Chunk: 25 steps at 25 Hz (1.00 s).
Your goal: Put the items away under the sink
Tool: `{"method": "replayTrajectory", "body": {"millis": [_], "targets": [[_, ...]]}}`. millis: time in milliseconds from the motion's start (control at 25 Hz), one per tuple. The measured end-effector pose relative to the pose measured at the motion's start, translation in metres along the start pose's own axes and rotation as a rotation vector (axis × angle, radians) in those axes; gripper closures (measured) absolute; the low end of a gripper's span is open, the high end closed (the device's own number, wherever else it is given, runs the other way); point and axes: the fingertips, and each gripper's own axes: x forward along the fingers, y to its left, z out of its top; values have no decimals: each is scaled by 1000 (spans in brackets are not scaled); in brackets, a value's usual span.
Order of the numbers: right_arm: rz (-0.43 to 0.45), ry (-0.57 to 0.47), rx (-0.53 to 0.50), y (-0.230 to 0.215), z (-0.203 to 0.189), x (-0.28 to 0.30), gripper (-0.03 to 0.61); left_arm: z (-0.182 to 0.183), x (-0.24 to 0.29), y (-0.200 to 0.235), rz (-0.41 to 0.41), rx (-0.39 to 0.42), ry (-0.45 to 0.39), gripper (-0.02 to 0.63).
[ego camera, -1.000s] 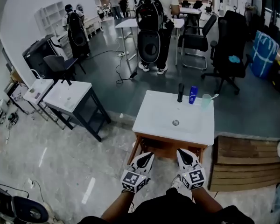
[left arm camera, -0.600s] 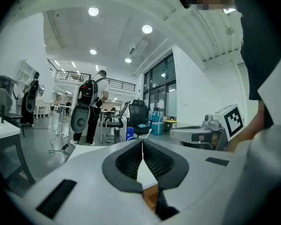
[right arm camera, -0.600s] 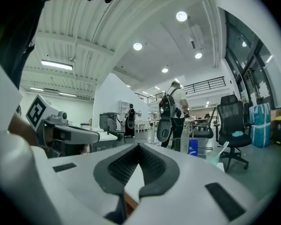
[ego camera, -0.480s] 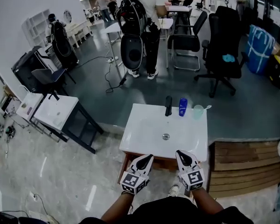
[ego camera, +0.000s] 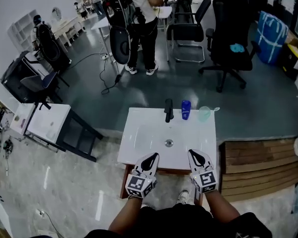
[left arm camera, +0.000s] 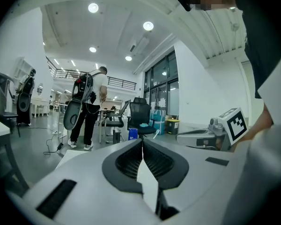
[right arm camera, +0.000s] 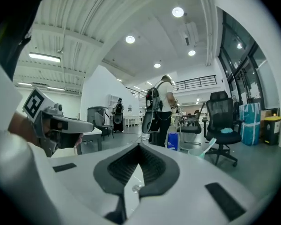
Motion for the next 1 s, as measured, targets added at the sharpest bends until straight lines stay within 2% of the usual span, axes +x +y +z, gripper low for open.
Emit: {"method": "replayTrajectory", "body": {"millis": [200,440,760,1000], "targets": [[-116,47,33,-23,-16,21,560,-9,26,20,-52,-3,18,592],[-234,106,20,-50,-37,42,560,-13,53,41,-82,-11,14,592],[-316,120,-5,-98,-54,70,558,-27,84,45,-91,-23,28,592],[-380,125,13,-131,-69,87,557,-37,98,45,-104,-3,50,592]]}}
